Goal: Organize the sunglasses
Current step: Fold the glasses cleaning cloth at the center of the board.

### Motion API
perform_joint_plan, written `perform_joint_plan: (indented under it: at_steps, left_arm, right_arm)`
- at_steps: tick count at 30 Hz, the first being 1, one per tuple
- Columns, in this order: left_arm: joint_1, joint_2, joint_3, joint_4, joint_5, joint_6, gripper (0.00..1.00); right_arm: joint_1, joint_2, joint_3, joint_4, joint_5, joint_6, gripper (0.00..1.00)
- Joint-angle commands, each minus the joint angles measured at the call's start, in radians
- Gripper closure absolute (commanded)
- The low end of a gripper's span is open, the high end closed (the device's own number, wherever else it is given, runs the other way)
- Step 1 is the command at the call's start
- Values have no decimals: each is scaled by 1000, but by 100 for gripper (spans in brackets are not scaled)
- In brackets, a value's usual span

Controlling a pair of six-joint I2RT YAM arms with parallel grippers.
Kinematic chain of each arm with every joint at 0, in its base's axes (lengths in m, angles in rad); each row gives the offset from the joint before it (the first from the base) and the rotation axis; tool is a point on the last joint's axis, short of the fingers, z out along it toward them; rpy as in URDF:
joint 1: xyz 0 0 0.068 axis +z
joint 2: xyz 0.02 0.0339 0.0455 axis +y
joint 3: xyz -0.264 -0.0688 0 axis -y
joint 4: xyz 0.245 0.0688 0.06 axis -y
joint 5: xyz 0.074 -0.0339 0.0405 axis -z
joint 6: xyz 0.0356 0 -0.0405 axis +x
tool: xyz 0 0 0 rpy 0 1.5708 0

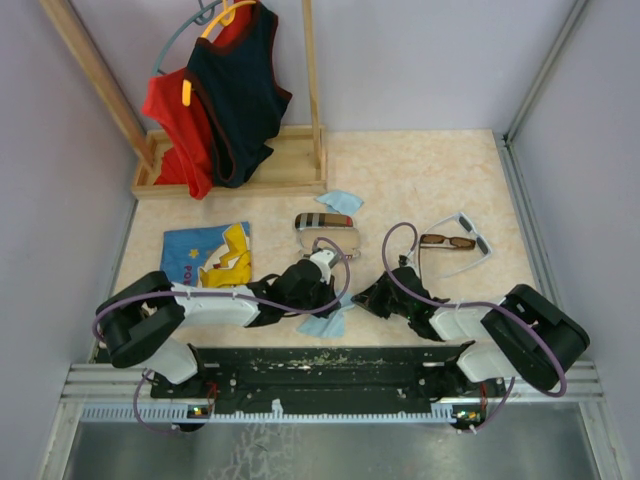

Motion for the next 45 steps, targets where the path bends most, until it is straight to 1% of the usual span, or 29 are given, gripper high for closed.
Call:
perform_joint_plan:
  at_steps: [1,18,26,33,36,39,42,45]
  left_arm:
    - [4,-22,-9,31,2,-3,99]
    - [19,-29,-21,16,-24,-9,100]
    - [40,-47,-44,12,-31,-4,100]
    - [51,-59,-59,14,-33,-5,100]
    - [50,-58,-52,13,-16,9,100]
    - [51,-59,-45,11,-3,16,99]
    - [51,-73,-44,15,-3,15,96]
    - [53,-87,-44,13,-10,8,90]
  right_arm:
    - [8,-19,9,2,19,-27,100]
    - [8,-33,11,-21,20,-40,100]
    - [8,-96,-13,-78,37,-60,100]
    - [8,-132,-19,-110,35,-115,100]
    - [8,-135,-29,-49,6,-186,100]
    - [8,-125,-53,88,-41,-242,100]
    - [8,-80,-38,198,-103,-300,100]
    - [8,-1,-20,347,-187,-322,100]
